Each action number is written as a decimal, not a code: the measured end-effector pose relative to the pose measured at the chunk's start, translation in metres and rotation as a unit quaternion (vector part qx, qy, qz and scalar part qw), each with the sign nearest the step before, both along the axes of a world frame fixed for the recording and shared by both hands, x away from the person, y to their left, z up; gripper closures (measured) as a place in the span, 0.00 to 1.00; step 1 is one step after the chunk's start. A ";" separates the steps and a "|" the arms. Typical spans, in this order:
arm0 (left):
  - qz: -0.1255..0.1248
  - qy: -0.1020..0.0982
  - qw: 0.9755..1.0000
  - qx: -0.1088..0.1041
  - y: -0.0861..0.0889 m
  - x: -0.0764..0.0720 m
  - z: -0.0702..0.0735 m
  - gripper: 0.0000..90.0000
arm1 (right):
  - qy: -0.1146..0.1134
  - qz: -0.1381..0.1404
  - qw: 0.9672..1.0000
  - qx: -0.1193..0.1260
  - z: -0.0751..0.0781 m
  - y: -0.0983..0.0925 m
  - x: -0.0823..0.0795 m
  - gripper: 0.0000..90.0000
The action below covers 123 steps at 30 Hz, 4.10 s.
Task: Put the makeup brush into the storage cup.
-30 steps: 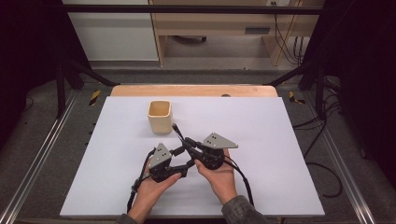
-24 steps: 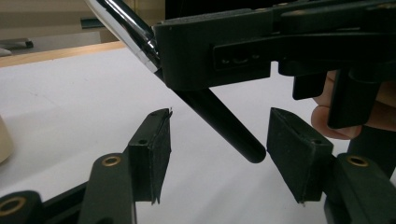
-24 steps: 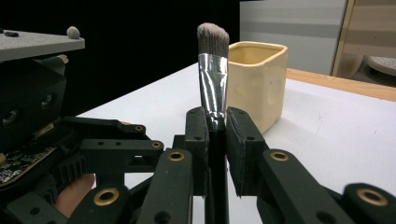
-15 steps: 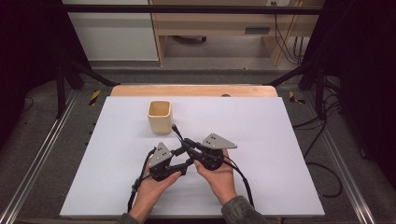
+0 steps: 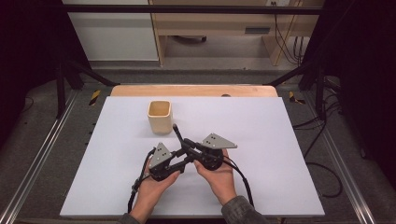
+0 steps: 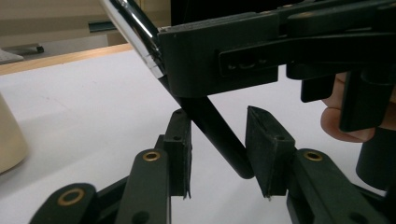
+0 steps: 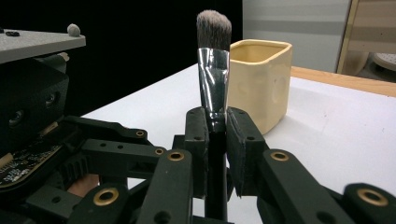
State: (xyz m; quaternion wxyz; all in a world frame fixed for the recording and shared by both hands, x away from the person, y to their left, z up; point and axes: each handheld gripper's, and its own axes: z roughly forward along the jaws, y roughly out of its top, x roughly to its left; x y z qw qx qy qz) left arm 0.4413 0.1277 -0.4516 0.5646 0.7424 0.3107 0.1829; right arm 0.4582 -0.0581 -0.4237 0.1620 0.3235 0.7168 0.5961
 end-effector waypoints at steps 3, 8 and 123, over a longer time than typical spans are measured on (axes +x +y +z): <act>0.003 0.001 1.000 -0.001 0.001 0.000 0.000 0.71 | 0.000 0.001 1.000 0.001 0.000 0.000 0.000 0.88; 0.008 0.001 1.000 -0.001 0.003 0.000 -0.001 0.74 | 0.003 0.002 1.000 0.001 0.000 0.001 0.000 0.88; 0.103 -0.111 0.988 -0.011 0.085 0.064 0.083 0.88 | -0.061 -0.141 0.987 -0.056 -0.024 -0.184 -0.030 0.07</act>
